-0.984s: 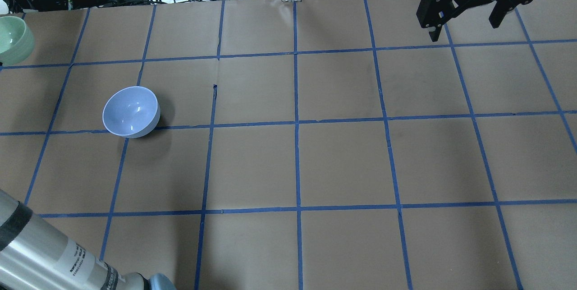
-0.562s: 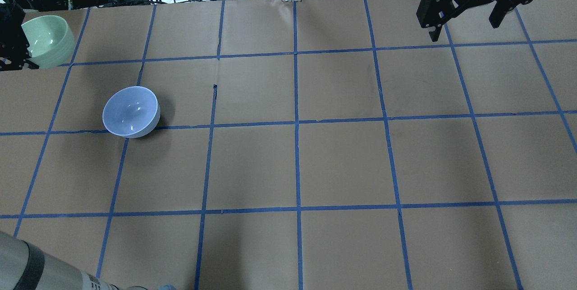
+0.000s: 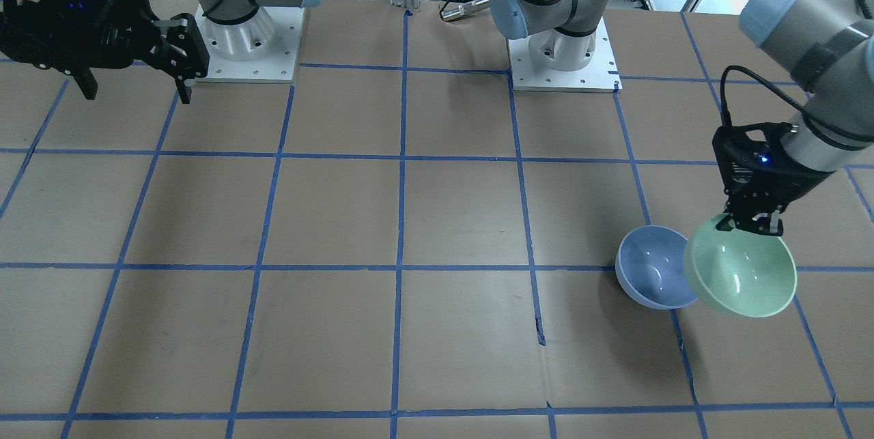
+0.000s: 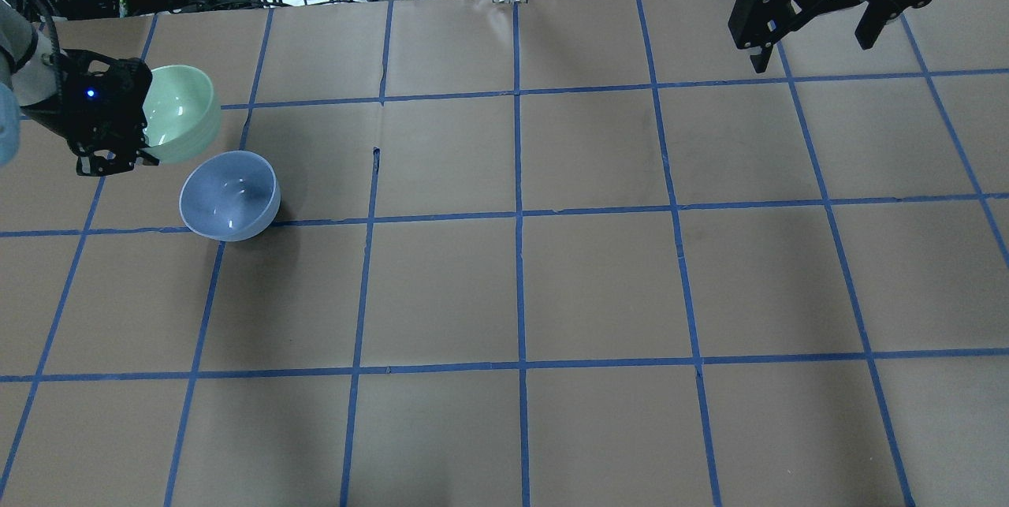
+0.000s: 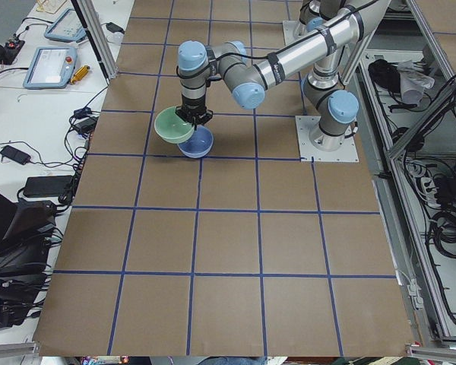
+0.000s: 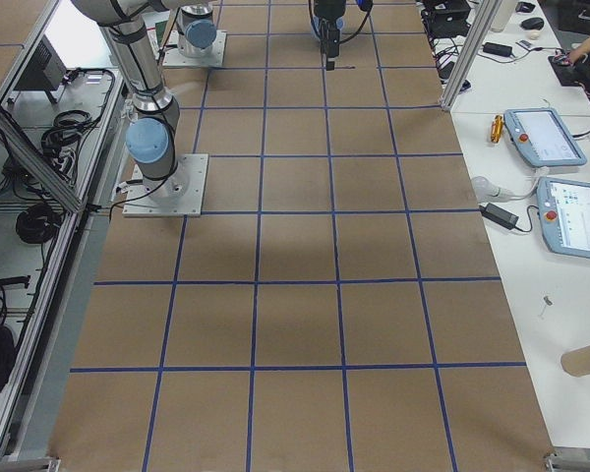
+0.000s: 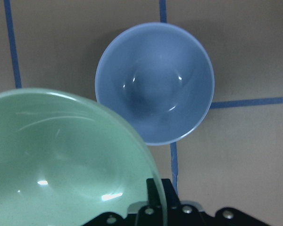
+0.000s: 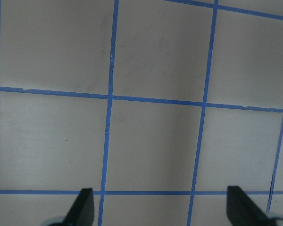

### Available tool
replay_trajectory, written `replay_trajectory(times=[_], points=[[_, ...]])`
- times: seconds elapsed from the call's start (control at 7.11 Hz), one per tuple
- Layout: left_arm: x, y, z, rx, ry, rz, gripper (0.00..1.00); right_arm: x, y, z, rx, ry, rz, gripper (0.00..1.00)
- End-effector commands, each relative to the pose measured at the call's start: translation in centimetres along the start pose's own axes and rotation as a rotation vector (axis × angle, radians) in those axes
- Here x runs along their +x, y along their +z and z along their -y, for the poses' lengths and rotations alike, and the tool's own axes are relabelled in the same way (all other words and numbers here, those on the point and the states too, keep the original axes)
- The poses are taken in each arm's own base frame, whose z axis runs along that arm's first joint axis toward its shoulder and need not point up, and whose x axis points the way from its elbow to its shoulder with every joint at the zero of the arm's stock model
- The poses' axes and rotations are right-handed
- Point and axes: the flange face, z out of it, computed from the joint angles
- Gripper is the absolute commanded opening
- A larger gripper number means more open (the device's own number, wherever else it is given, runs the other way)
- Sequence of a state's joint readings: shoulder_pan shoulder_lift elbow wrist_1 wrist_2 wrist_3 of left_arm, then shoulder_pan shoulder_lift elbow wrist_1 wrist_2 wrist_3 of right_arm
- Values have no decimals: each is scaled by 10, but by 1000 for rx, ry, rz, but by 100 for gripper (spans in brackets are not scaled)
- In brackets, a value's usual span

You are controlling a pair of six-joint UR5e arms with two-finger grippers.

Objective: Stack green bowl on blue bowl
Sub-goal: 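Lower the green bowl into the blue bowl with the left gripper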

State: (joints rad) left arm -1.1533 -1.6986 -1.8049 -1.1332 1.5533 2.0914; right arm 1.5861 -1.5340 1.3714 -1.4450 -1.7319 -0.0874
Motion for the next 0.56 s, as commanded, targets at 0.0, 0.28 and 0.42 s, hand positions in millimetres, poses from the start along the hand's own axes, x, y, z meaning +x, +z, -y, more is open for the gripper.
replay_trajectory(times=[0.0, 0.28, 0.42], points=[[40, 37, 29, -48, 13, 67, 0, 0, 0, 0, 0, 0, 0, 100], [47, 50, 33, -39, 10, 55, 0, 0, 0, 0, 0, 0, 0, 100], [48, 55, 34, -32, 10, 46, 0, 0, 0, 0, 0, 0, 0, 100]])
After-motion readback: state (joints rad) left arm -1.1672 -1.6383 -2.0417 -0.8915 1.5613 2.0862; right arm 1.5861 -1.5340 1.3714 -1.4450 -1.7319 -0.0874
